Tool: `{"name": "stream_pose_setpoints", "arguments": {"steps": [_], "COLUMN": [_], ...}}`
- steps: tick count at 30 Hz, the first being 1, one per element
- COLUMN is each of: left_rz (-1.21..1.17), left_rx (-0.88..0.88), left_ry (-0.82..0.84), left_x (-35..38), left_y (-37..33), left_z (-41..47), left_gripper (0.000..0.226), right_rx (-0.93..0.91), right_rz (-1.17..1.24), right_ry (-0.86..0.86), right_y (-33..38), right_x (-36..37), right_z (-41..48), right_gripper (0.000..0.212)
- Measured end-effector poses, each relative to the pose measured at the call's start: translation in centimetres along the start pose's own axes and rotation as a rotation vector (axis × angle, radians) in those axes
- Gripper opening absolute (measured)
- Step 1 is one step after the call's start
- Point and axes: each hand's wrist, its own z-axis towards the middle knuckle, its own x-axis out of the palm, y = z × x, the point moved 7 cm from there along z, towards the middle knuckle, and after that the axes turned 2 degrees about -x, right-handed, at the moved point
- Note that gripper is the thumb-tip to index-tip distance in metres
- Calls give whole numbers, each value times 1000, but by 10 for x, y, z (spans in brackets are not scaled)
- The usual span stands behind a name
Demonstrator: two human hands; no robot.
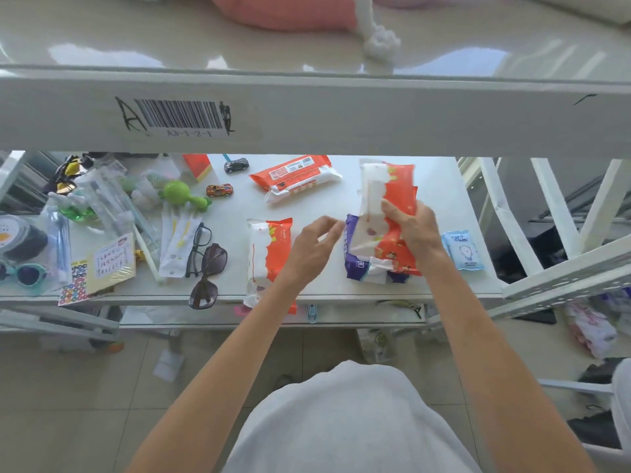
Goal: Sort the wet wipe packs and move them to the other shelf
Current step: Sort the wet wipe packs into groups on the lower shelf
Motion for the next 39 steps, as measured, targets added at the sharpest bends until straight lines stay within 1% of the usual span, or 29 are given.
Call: {"name": "stream_pose_setpoints", "arguments": {"steps": [1,2,3,4,5,7,9,12,13,15,16,18,21,22,24,26,27,29,31,32,34,36,37,39], "left_rz": [207,460,670,824,938,1063,1054,944,872,706,656,638,673,712,805,863,907,1052,1163,1176,1123,994,900,639], "left_rx": [-37,-91,-151,-194,-187,-114,-100,-83,-74,-56,-62,-92,-128,-152,-195,-184,-166,-129,-76,-43,10,10,-18,-120], "left_ry": [-92,-141,-127,-76,-29,7,-10,-47,-89,-224,-275,-326,-348,-310,-164,-68,-71,-137,-161,-167,-199,-246,-269,-328], "left_x": [-7,-13,-15,-15,-13,-9,-12,-19,-25,-47,-59,-83,-111,-113,-103,-85,-78,-71,-69,-69,-77,-89,-96,-108], "left_y": [16,37,60,85,106,130,134,123,118,107,103,99,91,88,90,95,98,99,91,84,64,39,30,29], "left_z": [-4,-10,-16,-22,-25,-26,-21,-10,-6,5,16,49,113,133,166,188,196,207,212,212,206,190,181,160], "left_gripper": [35,44,56,67,72,71,71,73,72,62,56,49,47,52,63,73,77,71,57,49,35,30,30,26], "right_rx": [-41,-42,-22,-4,4,-8,-17,13,14,14,15,8,-35,-66,-164,-295,-359,-469,-557,-603,-675,-703,-681,-511], "right_rz": [-166,-311,-407,-470,-527,-618,-705,-798,-808,-812,-807,-789,-731,-702,-645,-591,-580,-585,-576,-567,-567,-556,-539,-512], "right_ry": [-74,-118,-125,-106,-89,-116,-174,-194,-191,-180,-178,-191,-271,-314,-420,-518,-552,-572,-530,-495,-415,-307,-239,-105], "right_y": [0,-4,-9,-15,-19,-22,-21,-23,-23,-22,-20,-16,-7,-3,5,14,17,24,27,29,36,45,49,48], "right_x": [-16,-28,-34,-36,-36,-36,-38,-42,-43,-44,-45,-47,-56,-60,-65,-62,-57,-40,-19,-8,15,38,49,70], "right_z": [4,10,15,20,24,28,29,27,26,24,23,19,11,6,-6,-22,-30,-41,-45,-44,-42,-38,-36,-26], "right_gripper": [52,56,58,59,60,64,67,69,70,71,70,69,67,64,55,41,35,25,17,12,8,9,10,13]}}
